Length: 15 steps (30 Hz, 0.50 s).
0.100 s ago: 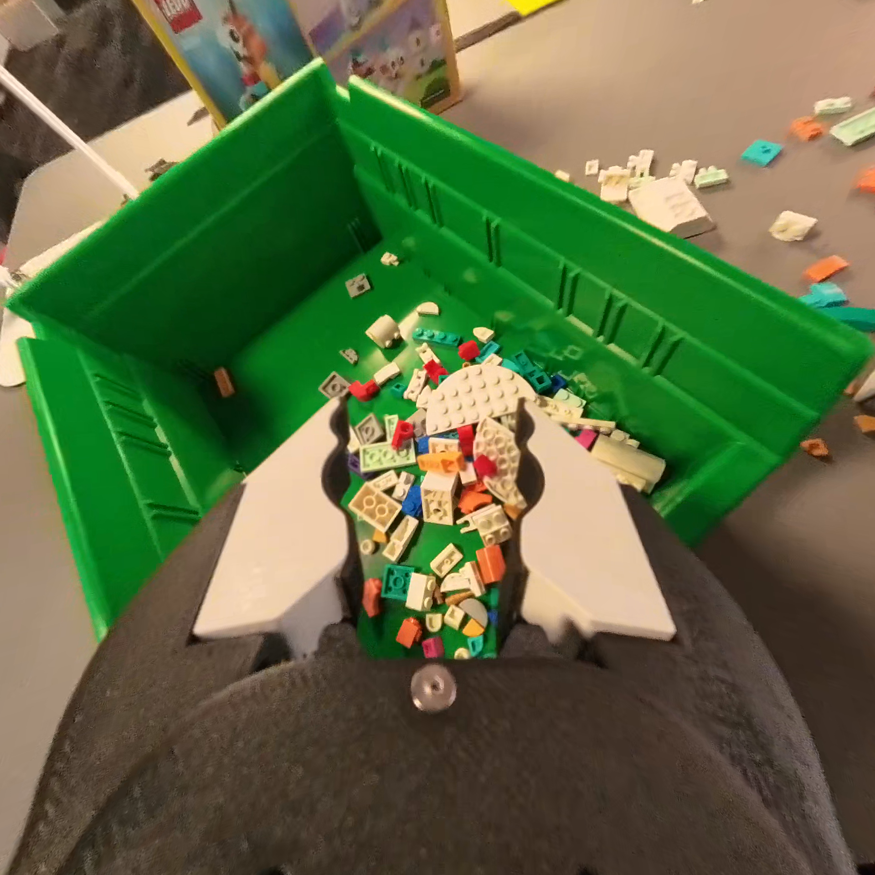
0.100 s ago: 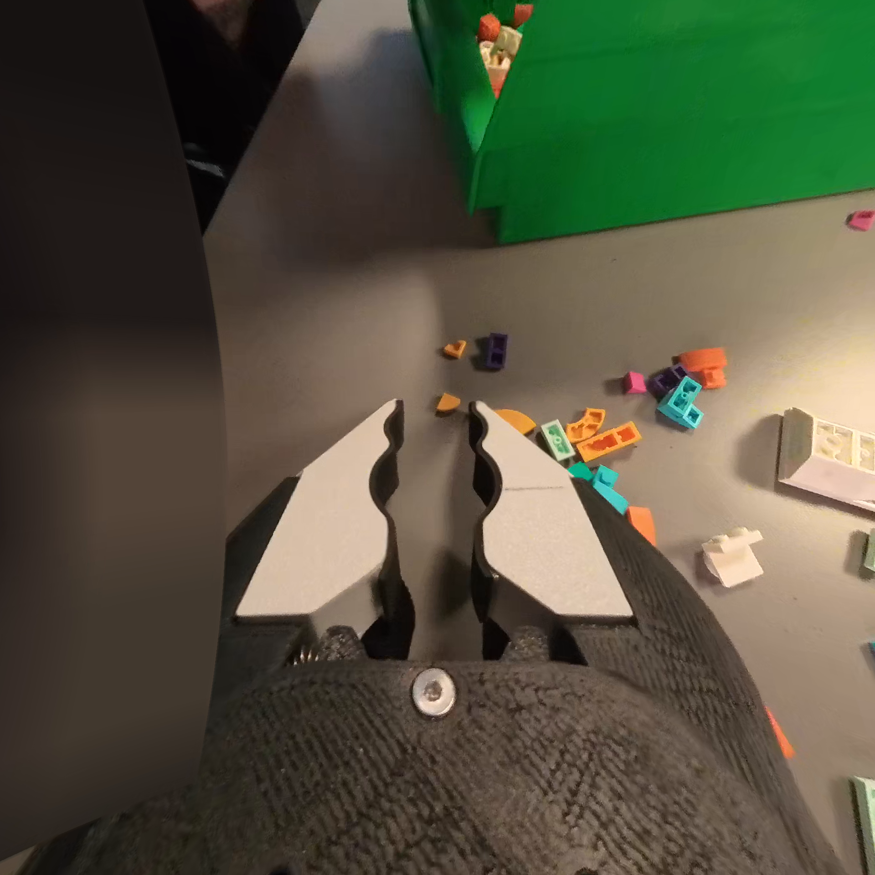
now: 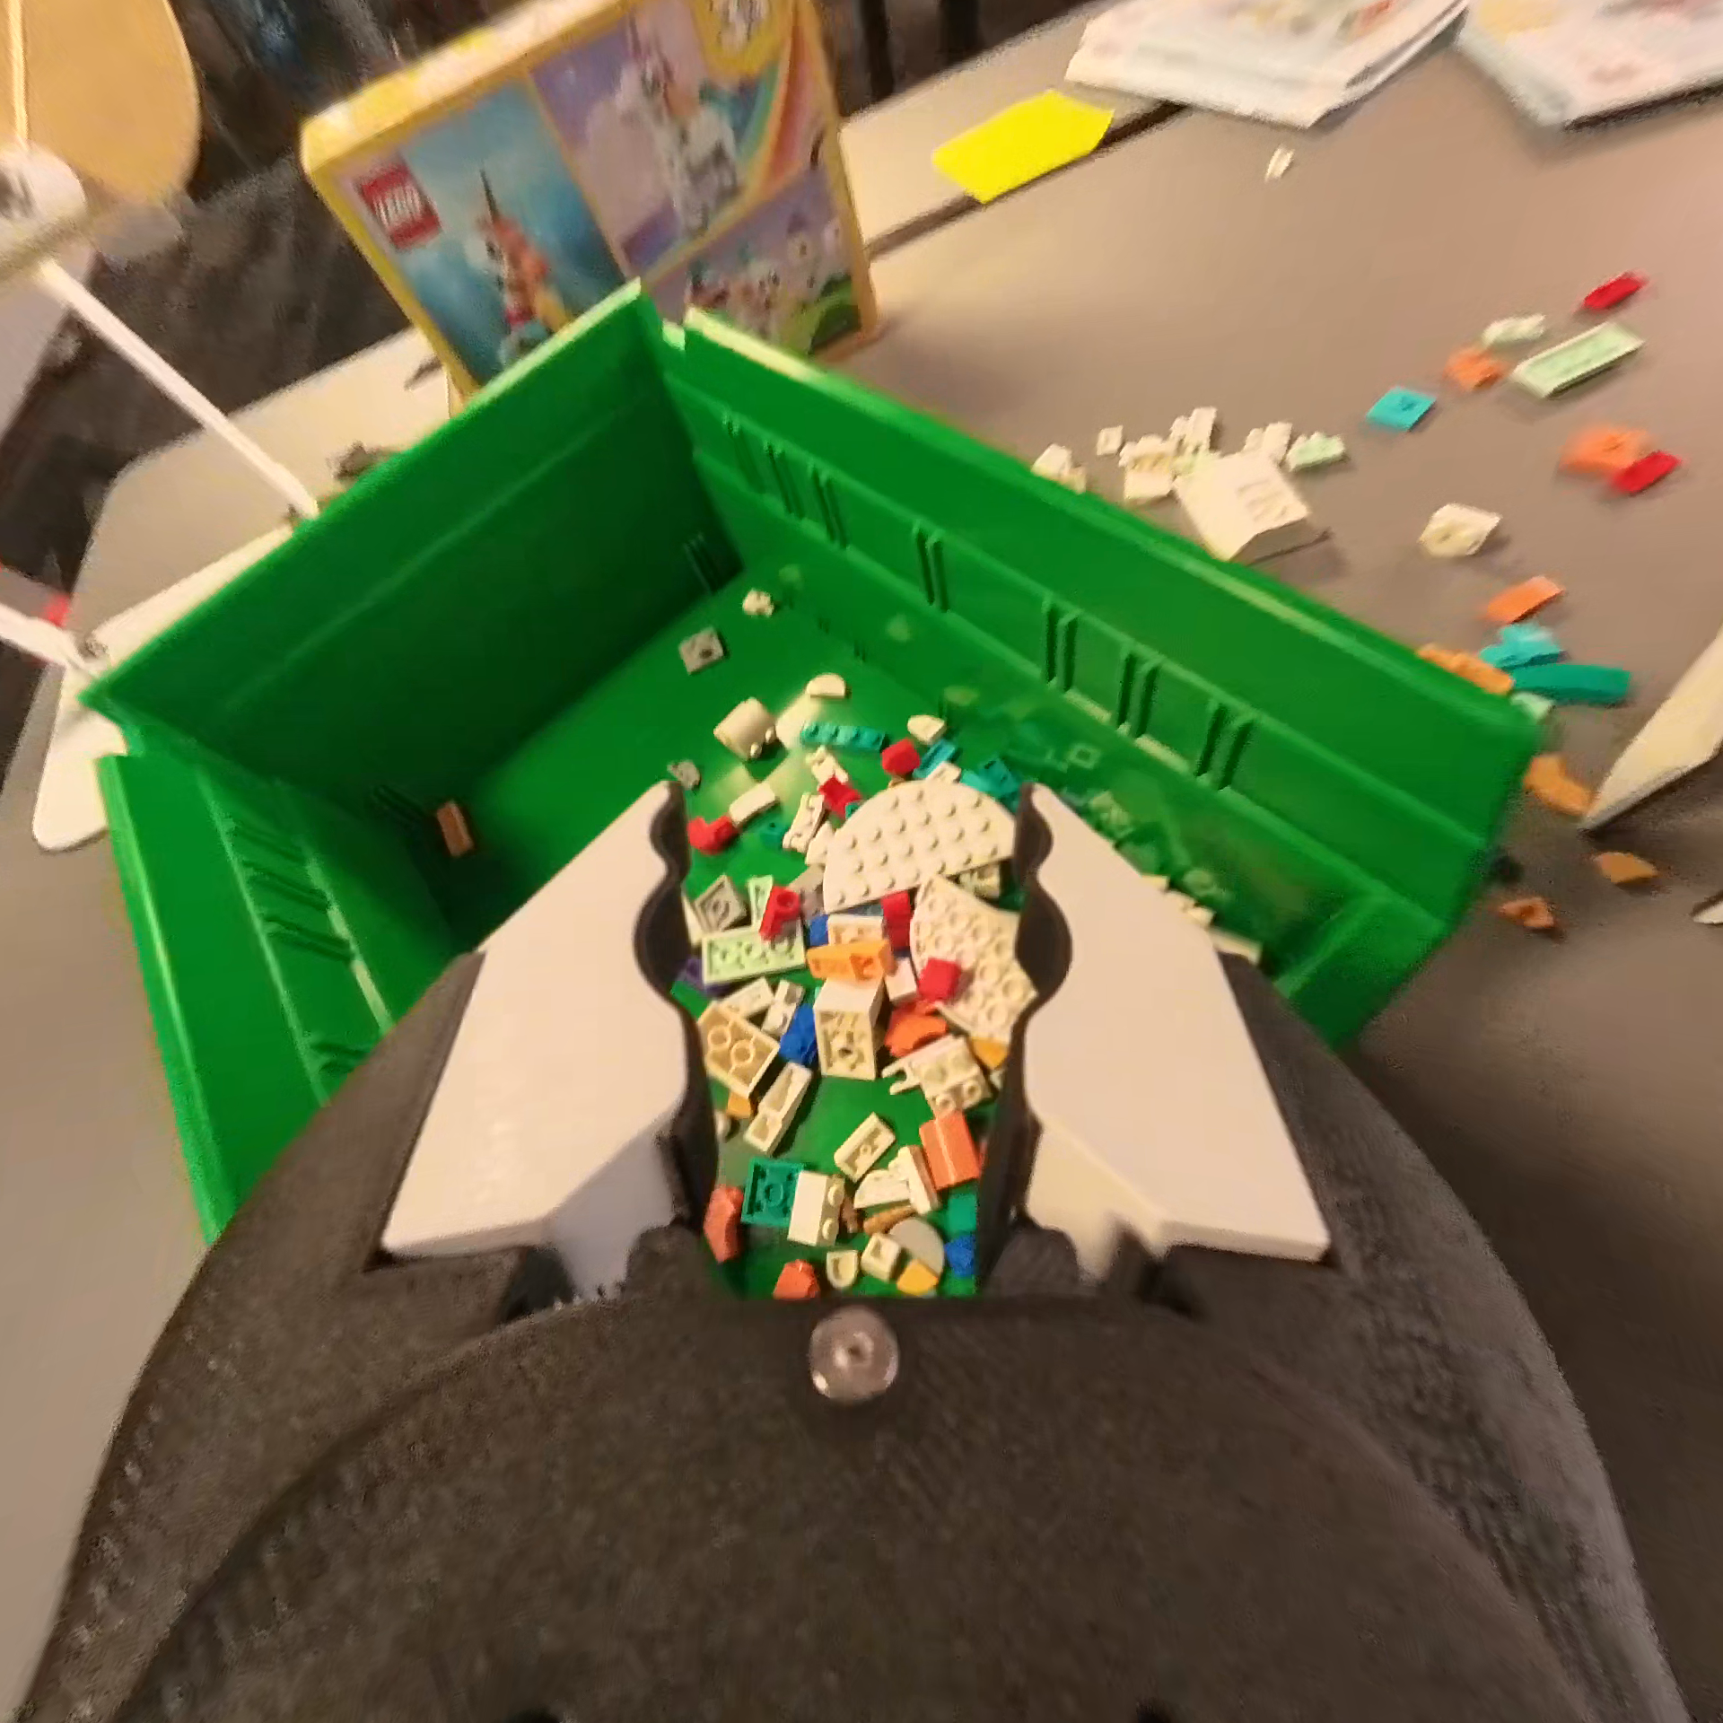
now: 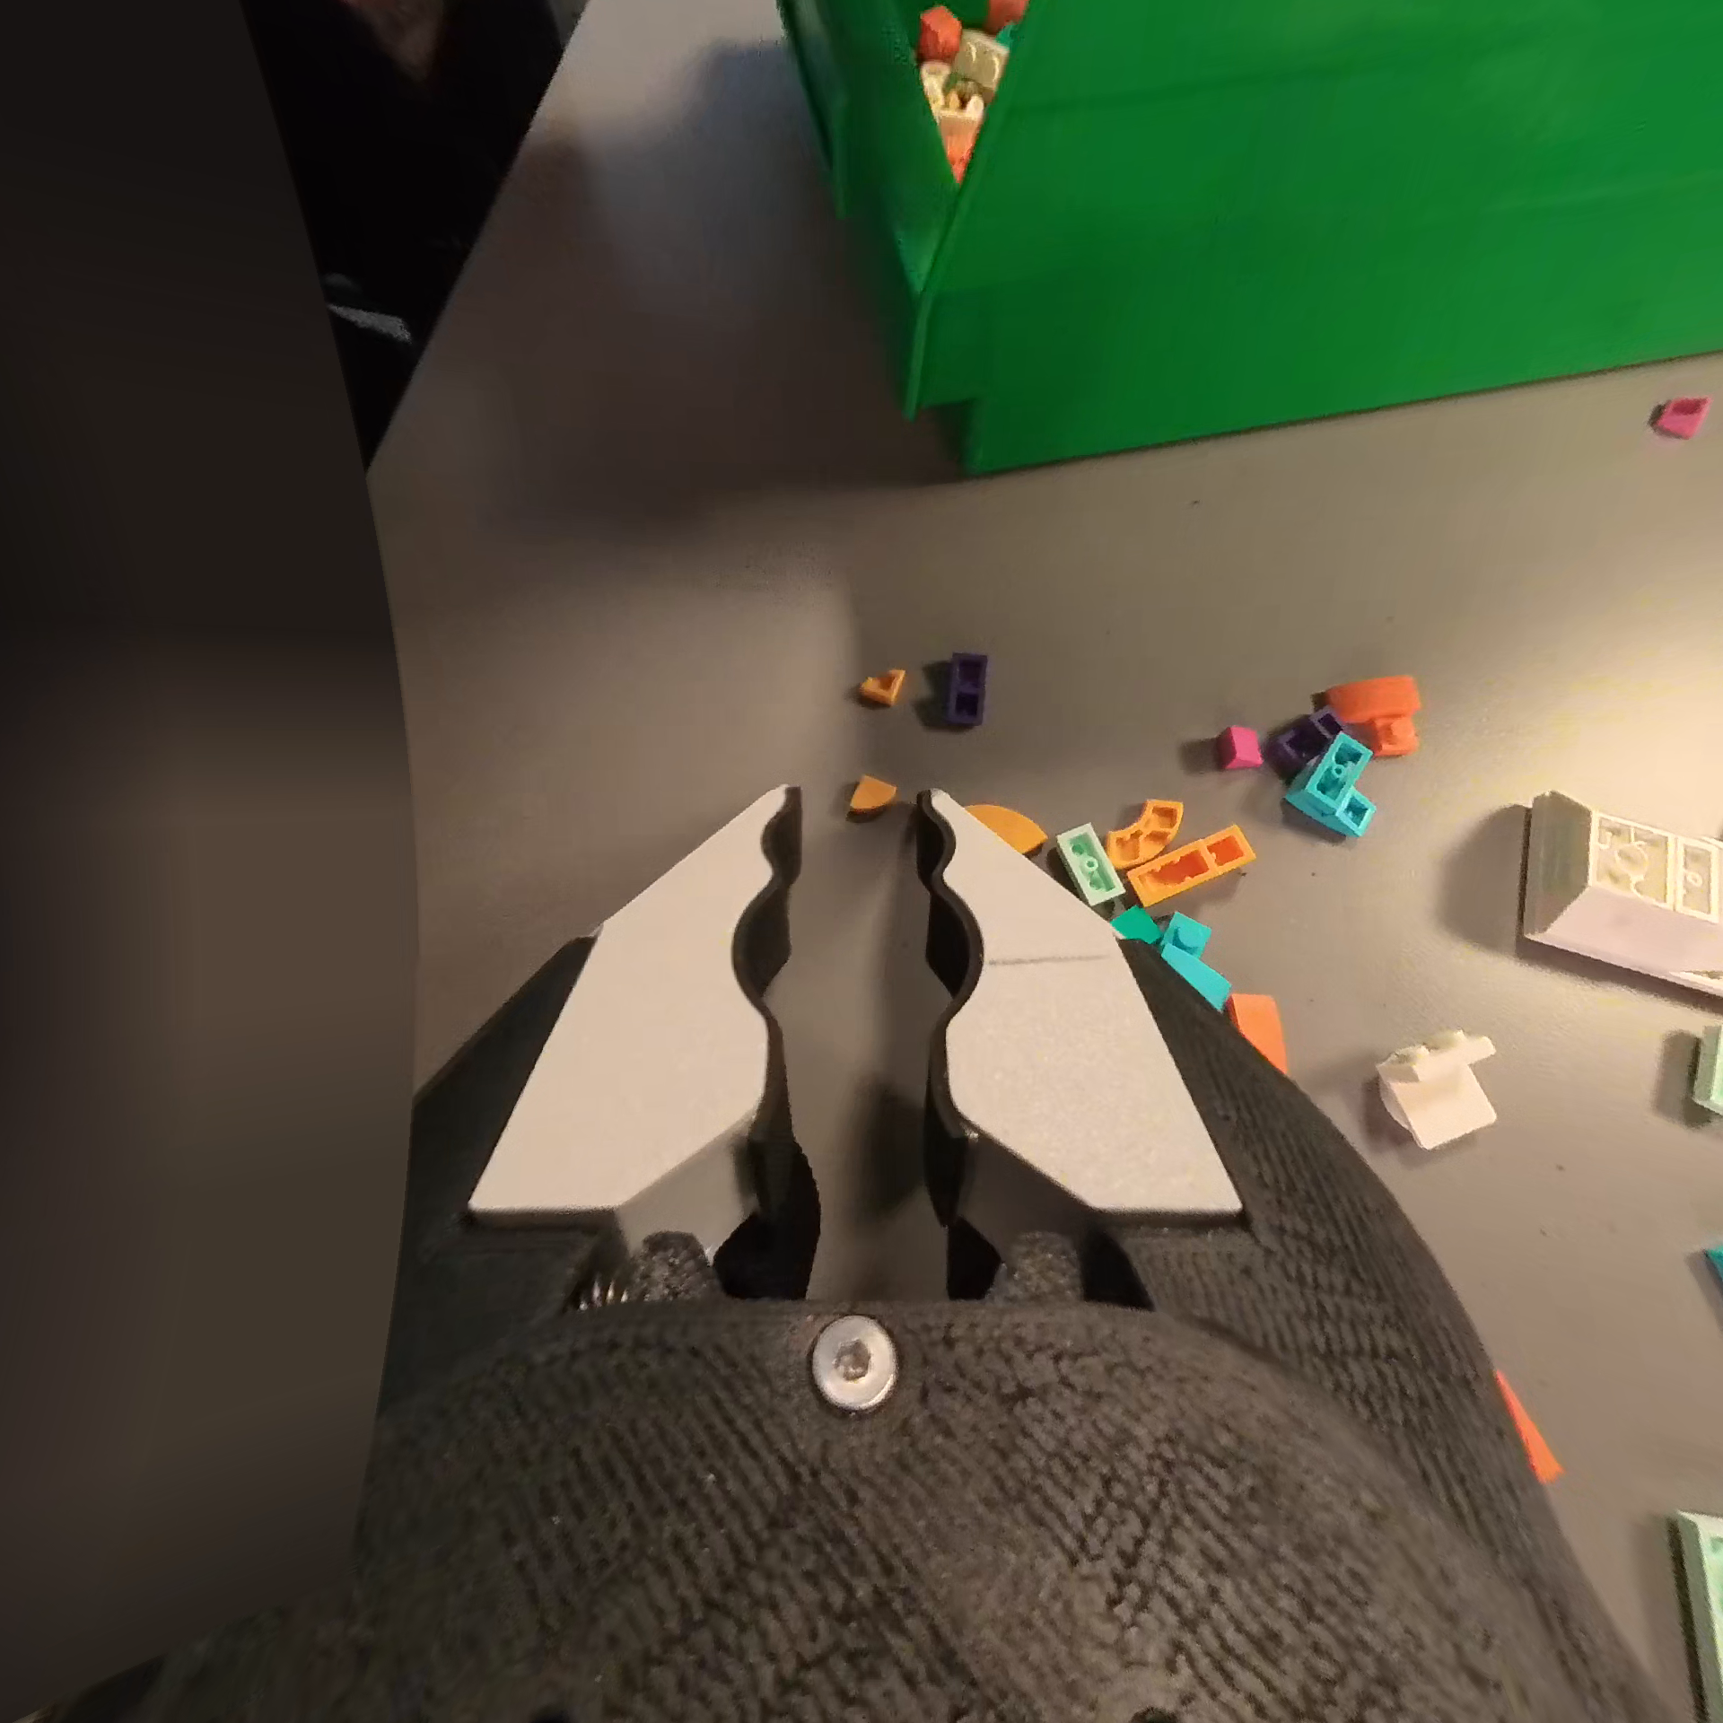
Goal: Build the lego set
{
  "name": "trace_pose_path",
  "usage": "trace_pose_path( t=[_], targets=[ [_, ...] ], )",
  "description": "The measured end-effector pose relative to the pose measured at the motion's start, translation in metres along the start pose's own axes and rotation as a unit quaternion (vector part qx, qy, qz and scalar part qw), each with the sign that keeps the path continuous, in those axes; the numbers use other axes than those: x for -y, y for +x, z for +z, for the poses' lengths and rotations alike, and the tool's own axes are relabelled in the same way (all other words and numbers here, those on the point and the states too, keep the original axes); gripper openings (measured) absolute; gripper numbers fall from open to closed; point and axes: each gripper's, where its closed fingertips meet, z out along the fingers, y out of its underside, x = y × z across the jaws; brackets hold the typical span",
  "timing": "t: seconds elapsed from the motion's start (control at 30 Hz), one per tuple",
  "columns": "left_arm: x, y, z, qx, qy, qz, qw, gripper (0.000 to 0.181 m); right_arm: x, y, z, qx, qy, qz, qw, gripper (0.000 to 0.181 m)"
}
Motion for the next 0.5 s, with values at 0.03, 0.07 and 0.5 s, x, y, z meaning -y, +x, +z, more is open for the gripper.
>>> trace_pose_path(
  t=[0.03, 0.07, 0.5],
  targets=[
    [0.007, 0.003, -0.003, -0.003, 0.017, 0.007, 1.000, 0.068, 0.000, 0.001, 0.000, -0.002, 0.000, 0.003, 1.000, 0.022],
    [0.012, 0.006, -0.005, -0.005, 0.033, 0.014, 0.999, 0.065, 0.001, 0.001, 0.001, -0.004, 0.000, 0.005, 1.000, 0.021],
    [0.039, 0.140, -0.035, -0.327, 0.091, 0.010, 0.940, 0.042, 0.050, 0.008, -0.025, -0.138, 0.131, -0.161, 0.968, 0.005]
  ],
)
